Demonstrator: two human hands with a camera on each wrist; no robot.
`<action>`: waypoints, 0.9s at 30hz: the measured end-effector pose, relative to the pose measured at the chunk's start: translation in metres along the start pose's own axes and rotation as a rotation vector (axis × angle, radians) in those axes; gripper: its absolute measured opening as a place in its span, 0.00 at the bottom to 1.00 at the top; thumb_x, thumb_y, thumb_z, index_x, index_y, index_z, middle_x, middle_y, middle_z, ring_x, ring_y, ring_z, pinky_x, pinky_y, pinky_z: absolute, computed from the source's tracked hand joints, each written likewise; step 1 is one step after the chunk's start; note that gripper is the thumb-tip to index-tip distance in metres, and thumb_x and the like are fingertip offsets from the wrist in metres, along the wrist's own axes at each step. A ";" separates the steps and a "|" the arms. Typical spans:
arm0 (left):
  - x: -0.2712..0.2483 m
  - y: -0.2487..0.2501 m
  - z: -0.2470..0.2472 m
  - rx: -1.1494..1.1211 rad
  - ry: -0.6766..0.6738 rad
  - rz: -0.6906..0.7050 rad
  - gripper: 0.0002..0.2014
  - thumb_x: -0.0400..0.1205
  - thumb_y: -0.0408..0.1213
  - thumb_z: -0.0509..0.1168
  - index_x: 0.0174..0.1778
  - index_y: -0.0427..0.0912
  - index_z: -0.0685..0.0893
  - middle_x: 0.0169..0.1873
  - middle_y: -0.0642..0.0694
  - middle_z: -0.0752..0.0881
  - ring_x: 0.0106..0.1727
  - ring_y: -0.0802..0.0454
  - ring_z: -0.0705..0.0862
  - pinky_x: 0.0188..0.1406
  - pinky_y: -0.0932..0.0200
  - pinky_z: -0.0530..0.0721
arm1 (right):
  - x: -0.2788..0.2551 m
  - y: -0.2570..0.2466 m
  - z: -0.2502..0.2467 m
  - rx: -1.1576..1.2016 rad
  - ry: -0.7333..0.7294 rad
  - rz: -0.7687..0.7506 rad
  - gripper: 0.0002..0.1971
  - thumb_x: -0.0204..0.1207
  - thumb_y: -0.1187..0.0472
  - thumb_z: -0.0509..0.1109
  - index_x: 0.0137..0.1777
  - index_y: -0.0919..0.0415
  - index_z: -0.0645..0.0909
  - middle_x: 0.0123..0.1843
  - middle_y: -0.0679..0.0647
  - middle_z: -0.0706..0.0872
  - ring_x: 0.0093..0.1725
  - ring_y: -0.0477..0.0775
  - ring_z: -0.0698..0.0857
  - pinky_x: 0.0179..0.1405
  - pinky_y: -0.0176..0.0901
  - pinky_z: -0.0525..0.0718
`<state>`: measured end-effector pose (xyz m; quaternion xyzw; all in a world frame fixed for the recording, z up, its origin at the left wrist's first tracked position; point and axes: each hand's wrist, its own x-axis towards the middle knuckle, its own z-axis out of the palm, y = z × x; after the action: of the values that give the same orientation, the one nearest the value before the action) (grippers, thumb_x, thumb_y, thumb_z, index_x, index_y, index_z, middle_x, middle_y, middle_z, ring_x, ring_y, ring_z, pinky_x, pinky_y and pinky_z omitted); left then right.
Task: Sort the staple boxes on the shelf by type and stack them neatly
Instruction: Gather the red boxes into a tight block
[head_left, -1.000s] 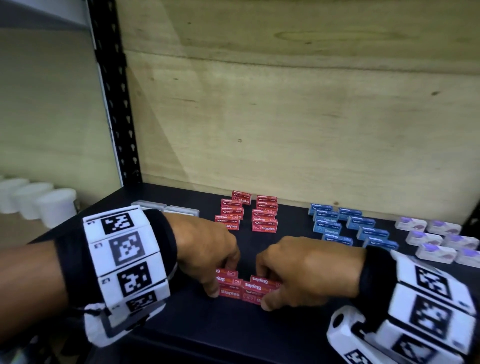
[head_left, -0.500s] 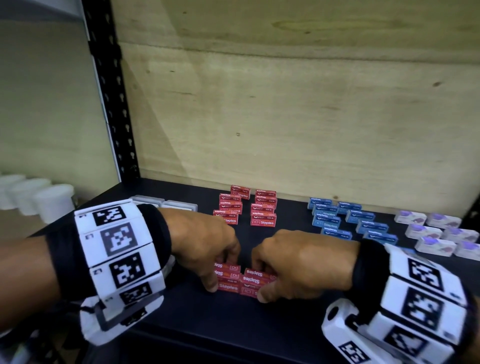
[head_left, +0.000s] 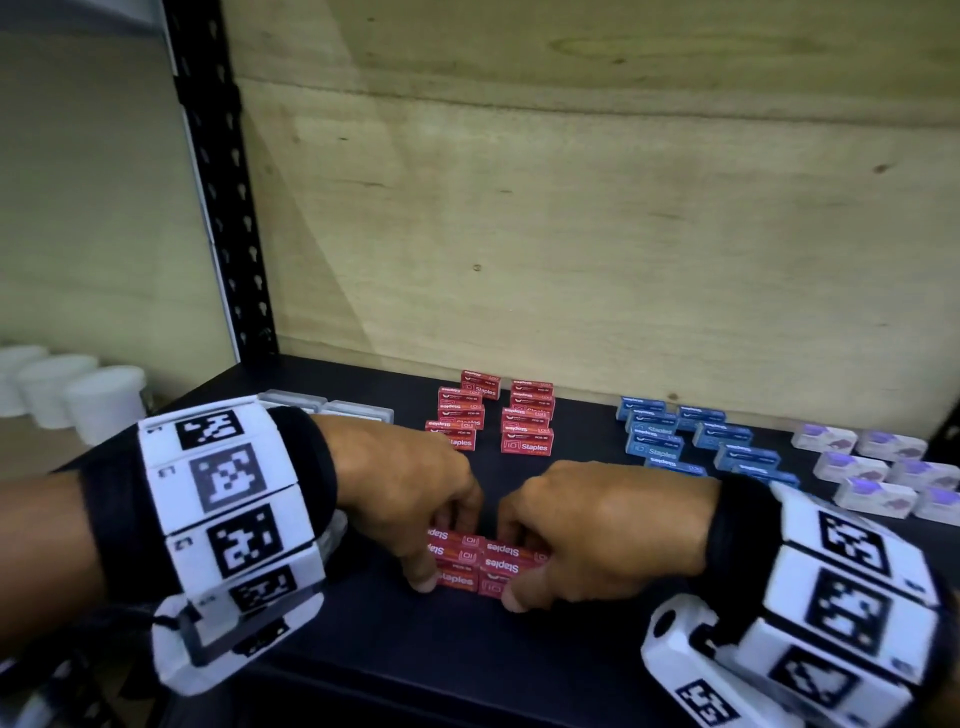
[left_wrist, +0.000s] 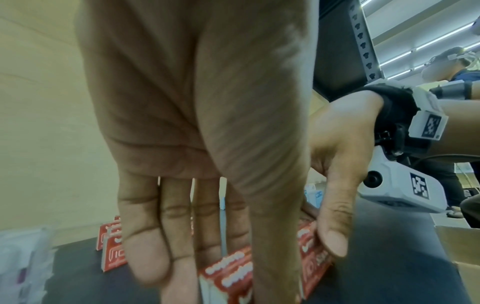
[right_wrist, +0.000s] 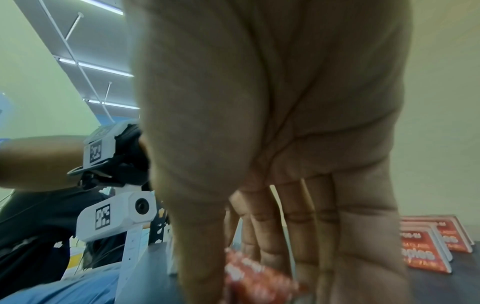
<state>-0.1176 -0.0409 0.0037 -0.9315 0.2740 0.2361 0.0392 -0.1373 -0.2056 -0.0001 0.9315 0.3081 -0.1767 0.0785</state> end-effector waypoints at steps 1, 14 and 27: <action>0.000 -0.001 -0.003 -0.012 -0.009 -0.004 0.24 0.73 0.46 0.79 0.64 0.57 0.81 0.50 0.61 0.85 0.43 0.65 0.82 0.46 0.67 0.80 | -0.001 0.002 -0.003 0.008 -0.010 0.003 0.22 0.76 0.35 0.69 0.60 0.49 0.83 0.52 0.48 0.88 0.50 0.52 0.86 0.52 0.50 0.87; 0.032 -0.042 -0.063 0.131 0.200 -0.244 0.16 0.76 0.49 0.76 0.58 0.53 0.85 0.47 0.57 0.86 0.49 0.55 0.84 0.53 0.55 0.83 | 0.048 0.073 -0.058 0.005 0.131 0.212 0.17 0.77 0.45 0.74 0.63 0.50 0.84 0.57 0.46 0.86 0.51 0.50 0.82 0.51 0.41 0.77; 0.081 -0.052 -0.076 0.160 0.000 -0.251 0.14 0.79 0.37 0.75 0.60 0.42 0.88 0.52 0.48 0.89 0.32 0.65 0.77 0.18 0.76 0.74 | 0.094 0.080 -0.049 -0.057 0.022 0.215 0.16 0.78 0.53 0.75 0.63 0.58 0.84 0.36 0.46 0.81 0.46 0.52 0.82 0.48 0.43 0.80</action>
<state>0.0017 -0.0518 0.0306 -0.9524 0.1731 0.2067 0.1427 -0.0047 -0.2056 0.0131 0.9585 0.2121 -0.1482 0.1199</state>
